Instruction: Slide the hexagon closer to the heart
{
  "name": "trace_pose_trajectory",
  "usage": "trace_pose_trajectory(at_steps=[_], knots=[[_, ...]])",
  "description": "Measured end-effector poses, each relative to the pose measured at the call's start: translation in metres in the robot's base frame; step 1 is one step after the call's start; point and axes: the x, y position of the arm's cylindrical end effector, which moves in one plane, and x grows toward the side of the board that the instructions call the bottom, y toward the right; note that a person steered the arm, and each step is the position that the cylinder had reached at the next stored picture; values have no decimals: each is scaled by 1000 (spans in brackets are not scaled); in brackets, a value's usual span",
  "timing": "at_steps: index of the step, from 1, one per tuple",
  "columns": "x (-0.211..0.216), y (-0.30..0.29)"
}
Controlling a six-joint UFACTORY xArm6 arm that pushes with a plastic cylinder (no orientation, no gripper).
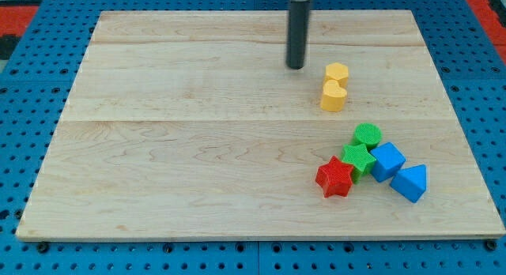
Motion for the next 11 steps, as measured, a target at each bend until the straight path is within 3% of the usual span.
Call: trace_pose_trajectory(at_steps=[1,2,4,9,10,11], knots=[[24,71],[71,60],[22,73],[17,19],[34,14],[105,14]])
